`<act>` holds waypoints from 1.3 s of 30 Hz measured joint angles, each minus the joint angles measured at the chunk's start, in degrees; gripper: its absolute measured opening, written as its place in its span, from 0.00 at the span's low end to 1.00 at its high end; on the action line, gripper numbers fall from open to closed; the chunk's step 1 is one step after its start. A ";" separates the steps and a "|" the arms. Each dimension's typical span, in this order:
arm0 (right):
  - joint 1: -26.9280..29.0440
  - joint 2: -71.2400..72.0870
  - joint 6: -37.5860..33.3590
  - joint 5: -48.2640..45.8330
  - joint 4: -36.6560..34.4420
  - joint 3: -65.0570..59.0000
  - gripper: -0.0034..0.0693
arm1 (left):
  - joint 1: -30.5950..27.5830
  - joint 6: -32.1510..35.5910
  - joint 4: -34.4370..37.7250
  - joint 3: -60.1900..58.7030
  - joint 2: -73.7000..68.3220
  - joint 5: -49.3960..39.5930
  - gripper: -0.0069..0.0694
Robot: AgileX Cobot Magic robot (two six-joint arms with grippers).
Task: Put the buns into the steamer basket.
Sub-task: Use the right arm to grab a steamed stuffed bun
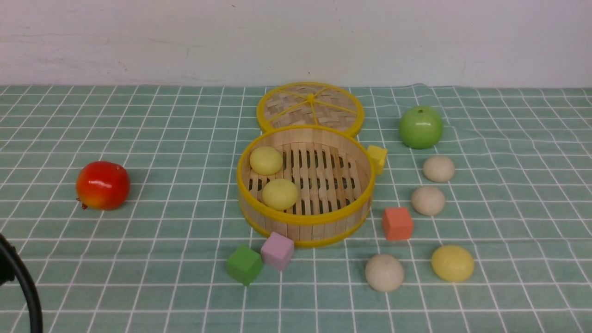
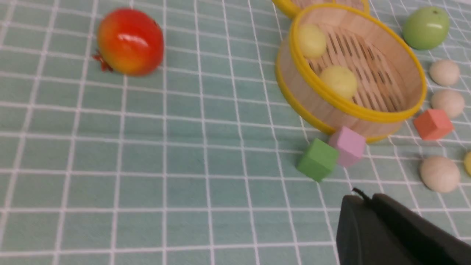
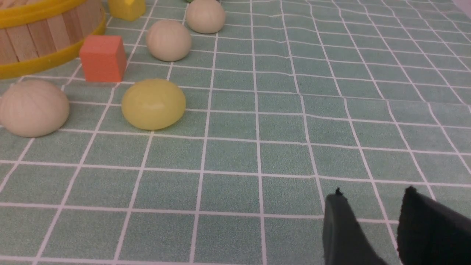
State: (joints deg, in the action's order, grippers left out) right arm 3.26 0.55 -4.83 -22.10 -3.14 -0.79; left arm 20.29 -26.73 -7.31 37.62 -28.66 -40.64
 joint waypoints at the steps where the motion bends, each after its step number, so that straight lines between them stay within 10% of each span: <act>1: 0.00 0.00 0.00 0.00 0.00 0.00 0.38 | 0.00 0.00 -0.76 0.00 0.00 0.74 0.12; 12: 0.00 0.00 0.00 0.00 0.07 0.00 0.38 | -7.53 0.61 -7.43 -12.24 7.79 20.53 0.14; 25: 0.00 0.00 0.00 0.00 0.07 0.00 0.38 | -19.30 13.54 -3.37 -30.10 26.93 21.15 0.16; 39: 0.00 0.00 0.00 0.00 0.07 0.00 0.38 | -19.43 6.18 6.26 -39.32 29.26 18.29 0.18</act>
State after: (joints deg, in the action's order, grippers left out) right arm 3.26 0.55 -4.83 -22.10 -3.07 -0.79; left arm 0.86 -20.55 -1.04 -1.70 0.60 -22.36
